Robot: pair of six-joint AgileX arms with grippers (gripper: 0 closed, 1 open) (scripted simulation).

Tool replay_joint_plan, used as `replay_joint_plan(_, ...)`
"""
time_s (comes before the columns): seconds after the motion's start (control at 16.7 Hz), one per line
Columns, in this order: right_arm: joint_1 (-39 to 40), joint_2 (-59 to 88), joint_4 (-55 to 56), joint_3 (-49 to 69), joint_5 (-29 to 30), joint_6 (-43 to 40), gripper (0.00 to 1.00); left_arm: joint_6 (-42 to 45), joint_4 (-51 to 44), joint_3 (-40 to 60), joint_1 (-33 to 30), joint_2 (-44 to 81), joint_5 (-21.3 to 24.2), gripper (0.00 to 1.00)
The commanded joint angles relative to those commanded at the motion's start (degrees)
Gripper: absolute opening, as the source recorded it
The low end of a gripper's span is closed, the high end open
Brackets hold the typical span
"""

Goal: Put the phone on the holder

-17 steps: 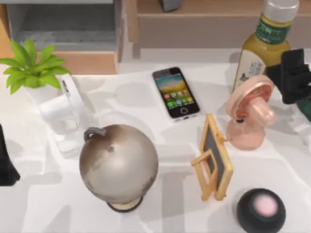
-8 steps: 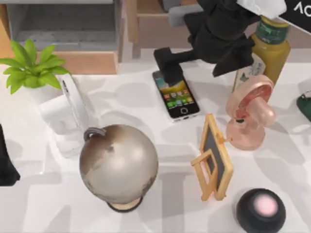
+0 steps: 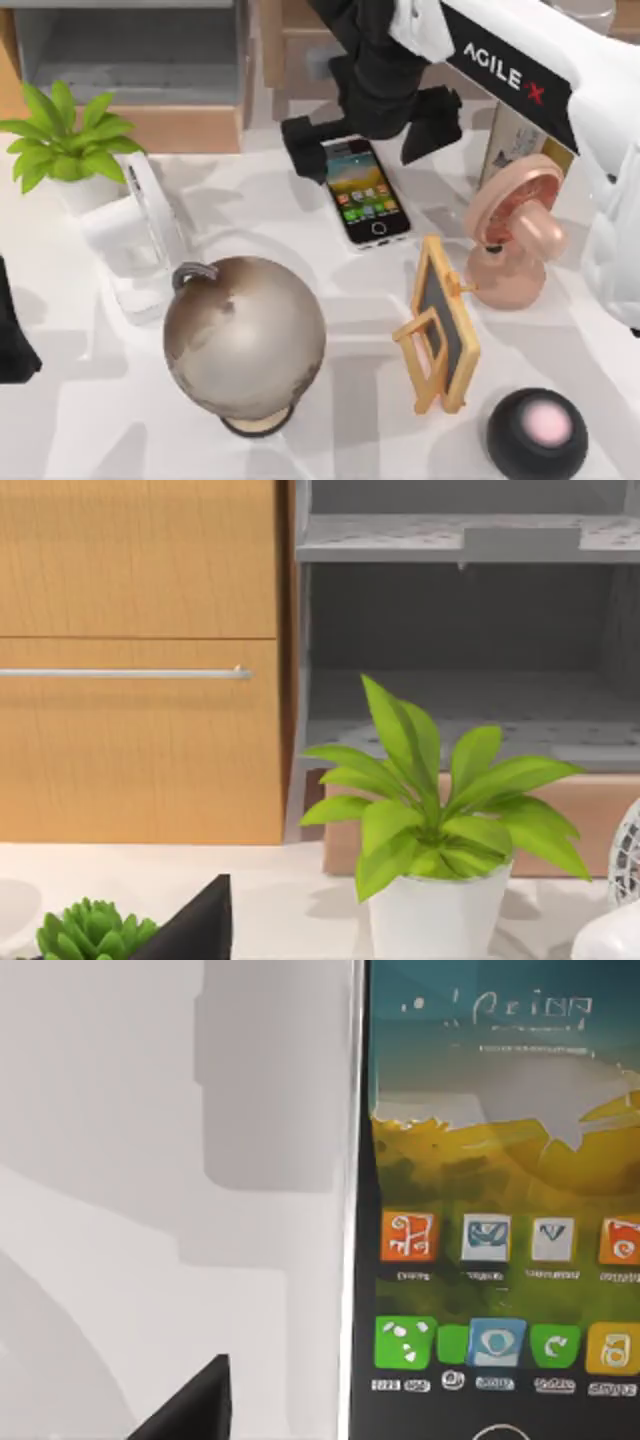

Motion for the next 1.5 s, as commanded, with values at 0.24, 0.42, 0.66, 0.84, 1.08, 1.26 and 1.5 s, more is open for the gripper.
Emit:
replay_joint_plan(0.24,-0.5,2.4,-0.3,3.3,0.9,0.3,1.0,0.0,0.0,0.0,0.0,0.0,0.0,1.0)
replay_joint_plan(0.42,-0.5,2.4,-0.3,3.3,0.9,0.3,1.0,0.0,0.0,0.0,0.0,0.0,0.0,1.0)
replay_joint_plan(0.66,-0.4,3.6,1.8,2.5,0.9,0.3,1.0,0.0,0.0,0.0,0.0,0.0,0.0,1.0)
replay_joint_plan(0.84,-0.7,6.8,6.4,1.0,0.9,0.1,1.0,0.0,0.0,0.0,0.0,0.0,0.0,1.0)
replay_joint_plan(1.08,-0.8,9.7,10.6,-0.4,0.9,-0.1,1.0,0.0,0.0,0.0,0.0,0.0,0.0,1.0)
replay_joint_plan(1.26,-0.8,9.7,10.6,-0.4,0.9,-0.1,1.0,0.0,0.0,0.0,0.0,0.0,0.0,1.0)
replay_joint_plan(1.5,-0.8,9.7,10.6,-0.4,0.9,-0.1,0.7,0.0,0.0,0.0,0.0,0.0,0.0,1.0)
